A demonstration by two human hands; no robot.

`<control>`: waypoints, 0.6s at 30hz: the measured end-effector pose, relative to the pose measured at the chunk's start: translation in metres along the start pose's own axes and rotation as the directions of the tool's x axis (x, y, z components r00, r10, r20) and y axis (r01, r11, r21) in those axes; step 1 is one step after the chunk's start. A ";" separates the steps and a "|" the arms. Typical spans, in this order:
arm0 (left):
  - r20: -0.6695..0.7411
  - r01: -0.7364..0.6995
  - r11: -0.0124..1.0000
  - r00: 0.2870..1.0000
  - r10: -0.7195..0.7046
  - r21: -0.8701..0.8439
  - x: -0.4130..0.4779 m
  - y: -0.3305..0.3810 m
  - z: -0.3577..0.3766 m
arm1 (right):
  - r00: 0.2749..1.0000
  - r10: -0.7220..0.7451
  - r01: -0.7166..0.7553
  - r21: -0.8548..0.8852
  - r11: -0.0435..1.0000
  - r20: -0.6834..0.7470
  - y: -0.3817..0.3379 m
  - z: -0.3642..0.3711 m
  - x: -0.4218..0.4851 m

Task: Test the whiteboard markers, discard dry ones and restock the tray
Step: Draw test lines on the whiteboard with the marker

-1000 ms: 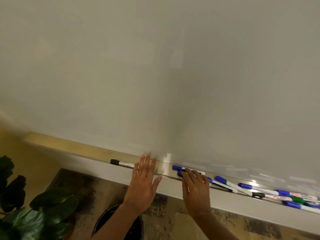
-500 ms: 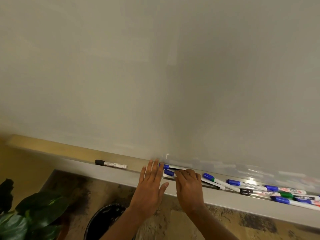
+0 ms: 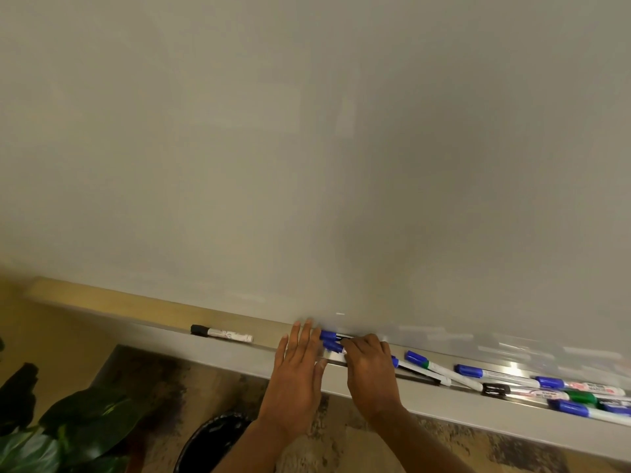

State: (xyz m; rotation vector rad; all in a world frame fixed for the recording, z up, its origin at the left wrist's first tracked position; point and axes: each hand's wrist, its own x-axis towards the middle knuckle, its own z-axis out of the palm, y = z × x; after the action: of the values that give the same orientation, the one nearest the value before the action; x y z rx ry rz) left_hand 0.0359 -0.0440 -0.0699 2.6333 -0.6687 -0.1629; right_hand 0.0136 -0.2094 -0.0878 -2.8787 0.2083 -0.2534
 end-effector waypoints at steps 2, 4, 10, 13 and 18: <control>-0.053 -0.014 0.999 0.999 0.012 -0.044 0.001 0.001 -0.004 | 0.999 -0.009 0.012 0.066 0.998 -0.047 -0.003 -0.007 -0.002; -0.145 -0.012 0.992 0.989 -0.006 -0.126 0.003 0.005 -0.010 | 0.997 -0.017 0.025 0.099 0.995 -0.079 -0.009 -0.016 -0.002; -0.154 0.122 0.836 0.959 -0.239 -0.535 0.007 0.045 -0.055 | 0.949 0.000 0.054 0.165 0.985 -0.314 -0.025 -0.069 -0.002; -0.129 0.128 0.714 0.947 -0.294 -0.688 0.012 0.069 -0.081 | 0.894 0.005 0.101 0.212 0.972 -0.448 -0.032 -0.101 -0.001; -0.182 -0.004 0.566 0.949 -0.258 -0.825 0.016 0.108 -0.131 | 0.855 0.123 0.131 0.440 0.888 -0.504 -0.039 -0.155 -0.001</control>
State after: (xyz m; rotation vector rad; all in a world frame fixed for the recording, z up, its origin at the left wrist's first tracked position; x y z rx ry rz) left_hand 0.0306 -0.0901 0.0942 1.7198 -0.1919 -0.0954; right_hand -0.0118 -0.2075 0.0704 -2.2751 0.2012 -0.9526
